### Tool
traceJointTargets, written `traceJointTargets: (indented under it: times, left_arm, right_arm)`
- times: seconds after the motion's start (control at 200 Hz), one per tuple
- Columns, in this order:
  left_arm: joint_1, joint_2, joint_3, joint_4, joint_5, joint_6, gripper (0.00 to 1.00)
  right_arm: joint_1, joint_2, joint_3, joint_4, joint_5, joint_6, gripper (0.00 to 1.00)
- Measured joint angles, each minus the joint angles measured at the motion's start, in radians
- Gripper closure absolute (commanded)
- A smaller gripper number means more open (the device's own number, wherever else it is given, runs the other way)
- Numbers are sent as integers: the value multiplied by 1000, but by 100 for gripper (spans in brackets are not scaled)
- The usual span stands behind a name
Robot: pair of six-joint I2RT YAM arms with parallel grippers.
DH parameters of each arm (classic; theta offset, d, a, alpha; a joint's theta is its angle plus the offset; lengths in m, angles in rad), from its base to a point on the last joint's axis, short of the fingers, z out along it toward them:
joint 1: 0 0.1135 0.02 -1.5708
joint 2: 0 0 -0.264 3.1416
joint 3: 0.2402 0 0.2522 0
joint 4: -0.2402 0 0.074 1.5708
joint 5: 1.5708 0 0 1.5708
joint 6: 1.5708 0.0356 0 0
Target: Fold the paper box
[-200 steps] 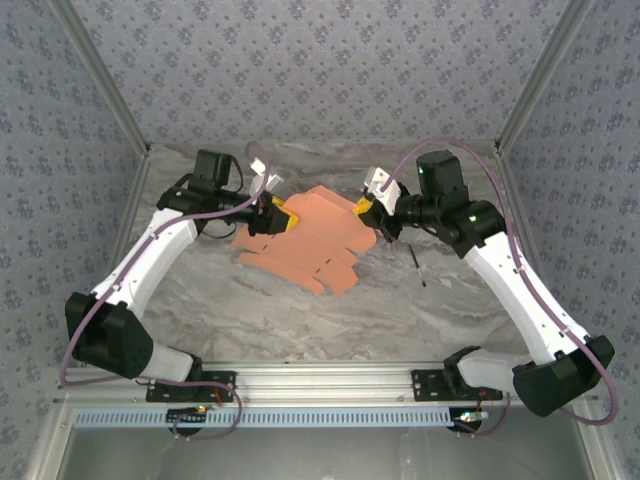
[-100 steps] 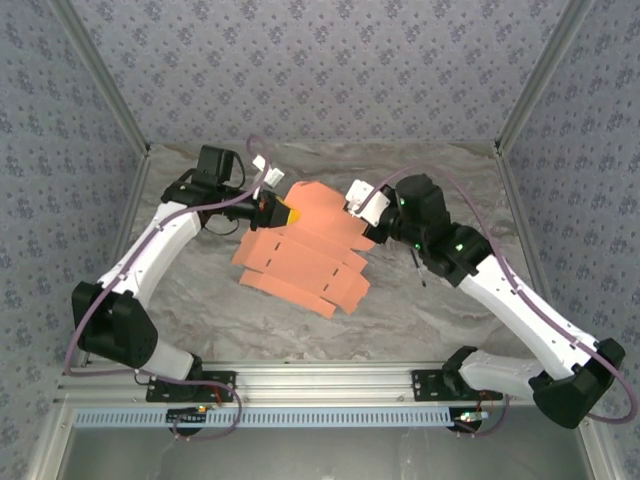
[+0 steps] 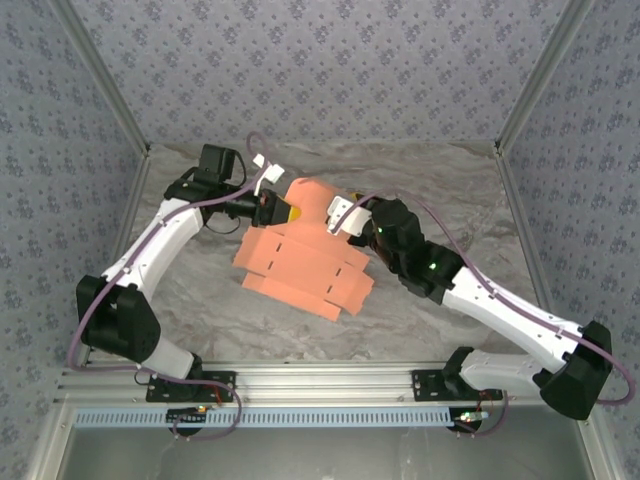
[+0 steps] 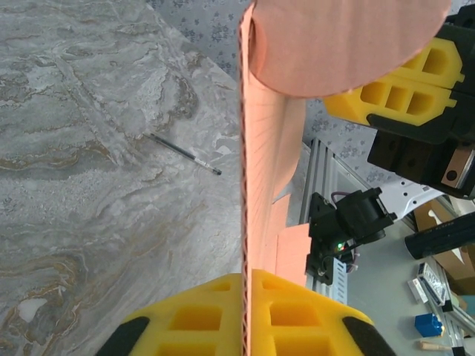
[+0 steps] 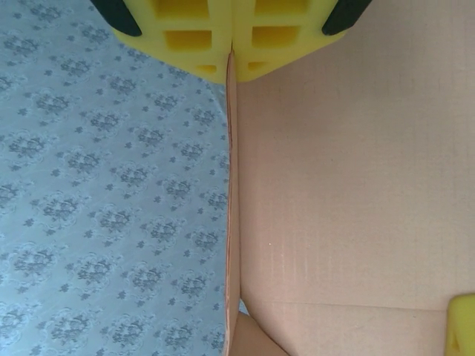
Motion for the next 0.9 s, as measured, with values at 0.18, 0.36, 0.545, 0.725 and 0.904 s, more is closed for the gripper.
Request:
traceJointTargets:
  times: [0.18, 0.36, 0.545, 0.725, 0.904]
  left_arm:
    - [-3, 1, 2, 23, -23, -16, 72]
    - [-3, 2, 2, 41, -86, -30, 63]
    - [-2, -3, -6, 77, -249, -76, 59]
    - [0, -74, -87, 126, -497, -200, 58]
    - [-14, -214, -202, 168, -695, -317, 56]
  right_arm:
    - [-142, 1, 94, -203, -301, 134, 100]
    - [-239, 18, 124, -362, -553, 221, 100]
    - [-290, 67, 155, -458, -675, 297, 100]
    - [-343, 127, 206, -487, -700, 425, 100]
    - [-381, 232, 255, -512, -678, 580, 100]
